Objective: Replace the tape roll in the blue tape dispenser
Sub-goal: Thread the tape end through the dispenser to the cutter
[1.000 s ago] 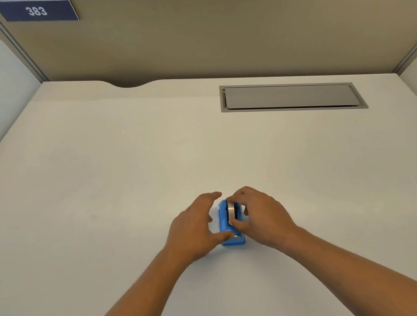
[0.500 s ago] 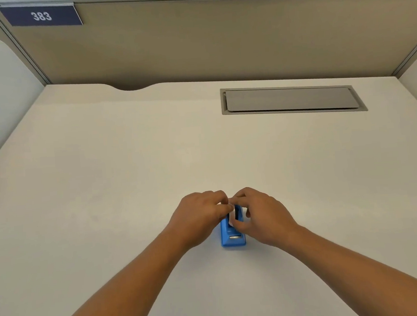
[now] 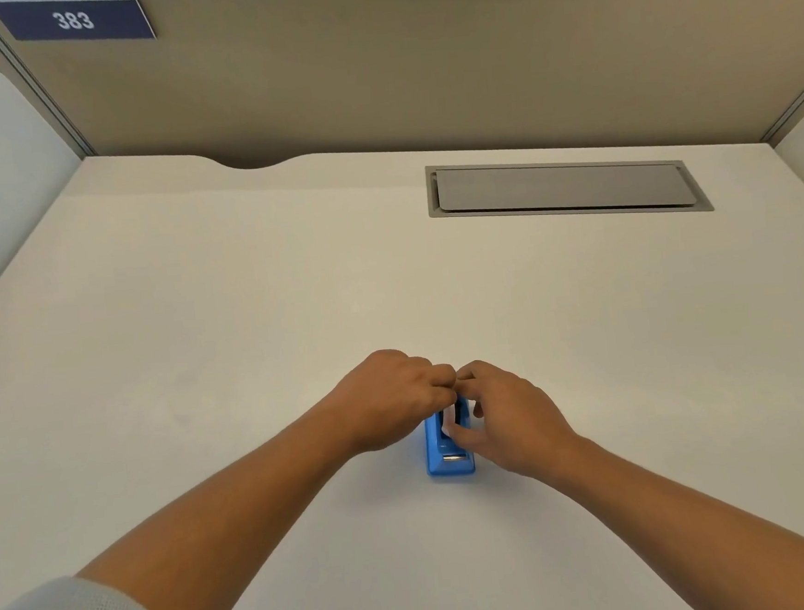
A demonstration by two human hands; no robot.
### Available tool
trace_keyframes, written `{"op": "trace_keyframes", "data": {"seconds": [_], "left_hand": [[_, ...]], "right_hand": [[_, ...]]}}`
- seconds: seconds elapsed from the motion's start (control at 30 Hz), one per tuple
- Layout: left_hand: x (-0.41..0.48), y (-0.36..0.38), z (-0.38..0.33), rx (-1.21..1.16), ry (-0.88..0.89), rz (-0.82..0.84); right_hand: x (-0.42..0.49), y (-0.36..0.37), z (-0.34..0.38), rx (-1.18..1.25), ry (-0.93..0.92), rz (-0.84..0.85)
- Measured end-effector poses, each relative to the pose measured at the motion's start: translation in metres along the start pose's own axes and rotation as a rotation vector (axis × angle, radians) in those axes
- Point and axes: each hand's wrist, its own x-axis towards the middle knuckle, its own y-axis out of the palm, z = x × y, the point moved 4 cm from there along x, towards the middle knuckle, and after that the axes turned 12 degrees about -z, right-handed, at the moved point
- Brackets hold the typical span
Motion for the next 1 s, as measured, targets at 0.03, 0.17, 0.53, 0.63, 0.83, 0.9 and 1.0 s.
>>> {"op": "trace_keyframes", "data": {"seconds": [0.03,0.17,0.53,0.63,0.83,0.9,1.0], "left_hand": [[0.000,0.002,0.001,-0.013,-0.017,0.007],[-0.001,0.012,0.003,-0.067,-0.141,0.015],[-0.044,0.035,-0.008,-0.339,-0.727,-0.182],[-0.043,0.035,-0.014,-0.323,-0.748,-0.214],[-0.035,0.032,-0.013,-0.289,-0.743,-0.159],[-0.033,0.032,-0.012,-0.293,-0.751,-0.140],[-0.029,0.032,-0.011,-0.290,-0.747,-0.120]], "right_hand": [[0.000,0.000,0.000,0.004,0.003,-0.001],[-0.001,0.000,-0.002,0.037,0.014,0.003],[-0.004,0.000,-0.002,0.197,0.038,-0.034],[-0.003,0.000,-0.001,0.211,0.035,-0.035],[-0.002,0.001,-0.002,0.233,0.045,-0.032],[-0.002,0.002,-0.003,0.243,0.055,-0.028],[-0.001,0.004,-0.004,0.242,0.061,-0.021]]}}
